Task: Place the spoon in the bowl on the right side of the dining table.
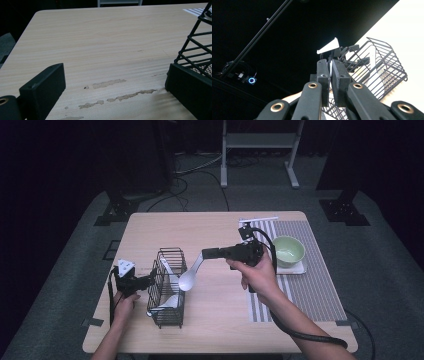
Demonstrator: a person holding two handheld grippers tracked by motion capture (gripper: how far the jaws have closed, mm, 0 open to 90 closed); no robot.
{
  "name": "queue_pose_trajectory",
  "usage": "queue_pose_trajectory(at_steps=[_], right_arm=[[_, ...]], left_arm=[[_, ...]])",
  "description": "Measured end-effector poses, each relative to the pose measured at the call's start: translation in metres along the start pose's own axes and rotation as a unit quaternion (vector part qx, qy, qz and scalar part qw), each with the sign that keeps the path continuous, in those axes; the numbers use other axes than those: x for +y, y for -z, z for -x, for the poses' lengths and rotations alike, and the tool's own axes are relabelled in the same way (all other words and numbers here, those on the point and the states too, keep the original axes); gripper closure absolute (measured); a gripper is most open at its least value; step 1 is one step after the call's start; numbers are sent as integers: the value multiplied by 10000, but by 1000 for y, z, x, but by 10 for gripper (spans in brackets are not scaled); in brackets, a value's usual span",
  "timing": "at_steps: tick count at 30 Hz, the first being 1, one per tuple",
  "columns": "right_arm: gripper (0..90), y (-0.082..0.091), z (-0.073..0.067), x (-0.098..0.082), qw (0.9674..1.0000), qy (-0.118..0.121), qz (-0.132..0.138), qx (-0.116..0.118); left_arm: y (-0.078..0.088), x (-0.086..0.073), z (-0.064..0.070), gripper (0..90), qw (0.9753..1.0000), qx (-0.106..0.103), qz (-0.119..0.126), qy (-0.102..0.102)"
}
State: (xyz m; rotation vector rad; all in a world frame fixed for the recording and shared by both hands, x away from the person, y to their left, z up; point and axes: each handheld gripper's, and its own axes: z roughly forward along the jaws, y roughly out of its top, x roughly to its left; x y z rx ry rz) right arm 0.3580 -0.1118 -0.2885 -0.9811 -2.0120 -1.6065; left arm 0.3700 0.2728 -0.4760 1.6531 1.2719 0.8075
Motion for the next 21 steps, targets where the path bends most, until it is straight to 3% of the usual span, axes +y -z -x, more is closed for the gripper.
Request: queue_pose_trajectory(at_steps=[21], right_arm=[[854,29,11,-4,9996,-119,189,-185]], left_arm=[[0,0,0,16,10000,3,14,-4]])
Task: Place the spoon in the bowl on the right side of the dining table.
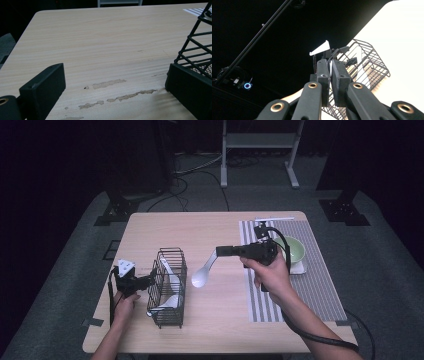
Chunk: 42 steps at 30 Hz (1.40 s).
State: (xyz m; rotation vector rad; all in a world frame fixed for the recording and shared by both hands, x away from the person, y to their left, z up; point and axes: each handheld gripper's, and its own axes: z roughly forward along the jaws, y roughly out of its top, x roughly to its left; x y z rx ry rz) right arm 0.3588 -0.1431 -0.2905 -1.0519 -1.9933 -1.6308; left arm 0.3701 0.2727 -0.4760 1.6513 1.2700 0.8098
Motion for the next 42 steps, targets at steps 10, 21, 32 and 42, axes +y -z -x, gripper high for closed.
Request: queue_pose_trajectory(at_steps=[10,21,32,42], right_arm=[[854,16,8,-5,9998,-89,92,-137],[854,33,22,-17,9991,-267,239,-209],[854,44,37,-28,9981,-408,383,-274],[854,61,53,-39,9960,-581,604,-305]], left_arm=[[0,0,0,16,10000,12,1,18],[0,0,0,16,10000,9,-21,11],[0,0,0,16,10000,14,-9,7],[0,0,0,16,10000,21,-5,-8]])
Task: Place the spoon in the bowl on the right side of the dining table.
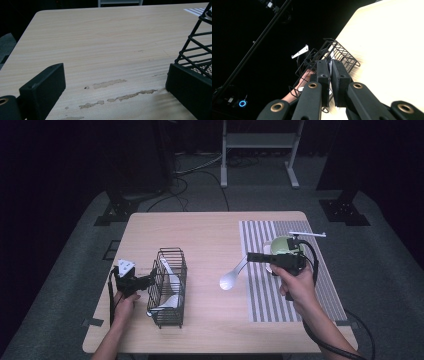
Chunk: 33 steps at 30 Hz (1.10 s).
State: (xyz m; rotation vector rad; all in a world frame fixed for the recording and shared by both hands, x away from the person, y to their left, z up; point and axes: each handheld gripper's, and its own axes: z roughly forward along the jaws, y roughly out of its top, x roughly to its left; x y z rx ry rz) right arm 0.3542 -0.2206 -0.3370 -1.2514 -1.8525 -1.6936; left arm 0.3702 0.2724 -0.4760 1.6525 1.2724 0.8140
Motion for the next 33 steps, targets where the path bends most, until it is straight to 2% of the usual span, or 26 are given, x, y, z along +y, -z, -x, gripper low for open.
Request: queue_pose_trajectory(at_steps=[17,33], right_arm=[[854,21,27,-13,9992,-283,212,-187],[854,37,42,-15,9976,-436,417,-340]], left_arm=[[0,0,0,16,10000,3,-1,2],[0,0,0,16,10000,6,-7,16]])
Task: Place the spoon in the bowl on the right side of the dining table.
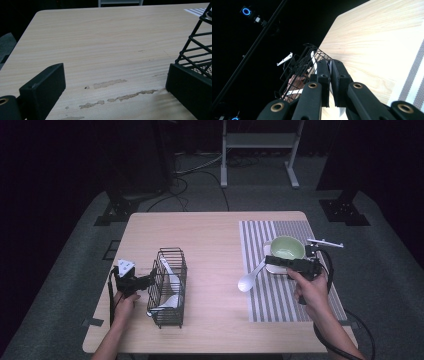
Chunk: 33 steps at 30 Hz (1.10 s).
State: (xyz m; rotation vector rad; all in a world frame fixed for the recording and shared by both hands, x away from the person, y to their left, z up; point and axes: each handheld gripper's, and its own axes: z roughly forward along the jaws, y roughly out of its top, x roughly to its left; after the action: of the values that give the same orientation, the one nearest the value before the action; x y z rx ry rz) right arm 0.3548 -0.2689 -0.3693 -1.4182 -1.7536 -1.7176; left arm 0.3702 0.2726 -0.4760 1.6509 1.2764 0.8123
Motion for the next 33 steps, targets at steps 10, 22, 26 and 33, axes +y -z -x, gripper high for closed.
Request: queue_pose_trajectory(at_steps=[10,22,26,33], right_arm=[[857,12,9,1,9998,-71,145,-135],[857,24,22,2,9989,-231,339,-239],[858,27,24,4,9986,-259,386,-269],[857,34,28,7,9976,-308,519,-326]], left_arm=[[0,0,0,16,10000,3,-4,2],[0,0,0,16,10000,8,7,30],[0,0,0,16,10000,13,0,14],[0,0,0,16,10000,16,3,15]])
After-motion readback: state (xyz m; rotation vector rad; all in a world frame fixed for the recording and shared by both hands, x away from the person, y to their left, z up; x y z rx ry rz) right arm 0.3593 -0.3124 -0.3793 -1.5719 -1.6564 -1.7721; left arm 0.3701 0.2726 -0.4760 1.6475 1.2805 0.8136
